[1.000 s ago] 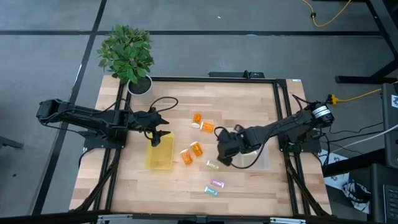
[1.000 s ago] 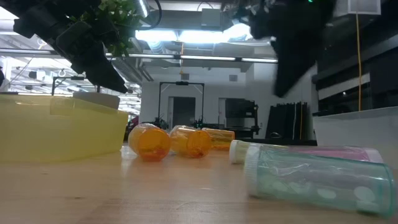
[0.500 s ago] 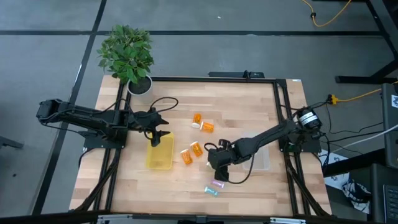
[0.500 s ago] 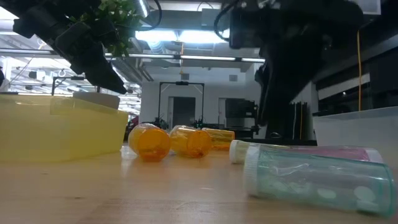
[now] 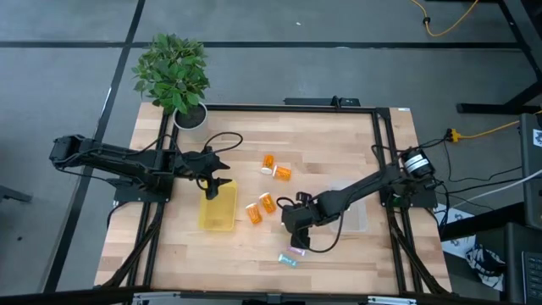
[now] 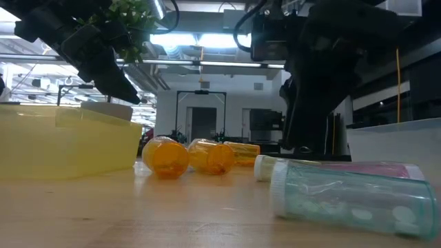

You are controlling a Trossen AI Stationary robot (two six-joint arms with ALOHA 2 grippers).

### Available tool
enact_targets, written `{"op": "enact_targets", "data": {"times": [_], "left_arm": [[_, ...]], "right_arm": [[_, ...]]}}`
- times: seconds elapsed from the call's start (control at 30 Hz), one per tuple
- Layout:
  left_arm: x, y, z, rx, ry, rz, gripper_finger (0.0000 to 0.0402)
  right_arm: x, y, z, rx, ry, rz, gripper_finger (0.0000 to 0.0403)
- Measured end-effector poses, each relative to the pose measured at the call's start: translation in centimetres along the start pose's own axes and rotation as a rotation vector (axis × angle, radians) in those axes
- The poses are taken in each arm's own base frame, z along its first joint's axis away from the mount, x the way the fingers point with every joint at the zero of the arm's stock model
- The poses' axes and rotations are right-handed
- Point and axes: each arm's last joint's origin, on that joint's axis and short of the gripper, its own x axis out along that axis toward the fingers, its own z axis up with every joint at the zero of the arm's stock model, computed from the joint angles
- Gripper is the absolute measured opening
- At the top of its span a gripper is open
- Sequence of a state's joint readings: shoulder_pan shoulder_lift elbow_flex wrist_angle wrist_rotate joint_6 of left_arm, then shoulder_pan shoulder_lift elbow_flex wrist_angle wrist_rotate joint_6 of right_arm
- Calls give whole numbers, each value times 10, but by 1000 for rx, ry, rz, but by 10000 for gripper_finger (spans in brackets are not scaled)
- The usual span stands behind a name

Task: Pick and place medicine bottles into bin by pill shape (circle, oval)
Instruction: Put the yellow pill bottle into the transparent bin

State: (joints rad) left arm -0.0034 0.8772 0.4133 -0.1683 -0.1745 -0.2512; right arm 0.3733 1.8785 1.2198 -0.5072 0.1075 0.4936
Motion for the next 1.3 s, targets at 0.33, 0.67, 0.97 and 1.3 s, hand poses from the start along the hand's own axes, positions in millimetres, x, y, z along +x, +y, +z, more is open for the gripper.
{"op": "enact_targets", "data": {"times": [0.33,0.67,0.97,1.3], "left_arm": [[0,0,0,1,4,1,229],[0,0,0,0,4,1,229],[0,0,0,0,4,1,229],[0,0,0,0,4,1,229]], "right_arm": [[26,-3,-6,-4,69,-25,173],[27,-14,-4,-39,71,-98,166],[27,-14,-5,-36,81,-85,106],[-7,-10,8,72,190,-278,99]]}}
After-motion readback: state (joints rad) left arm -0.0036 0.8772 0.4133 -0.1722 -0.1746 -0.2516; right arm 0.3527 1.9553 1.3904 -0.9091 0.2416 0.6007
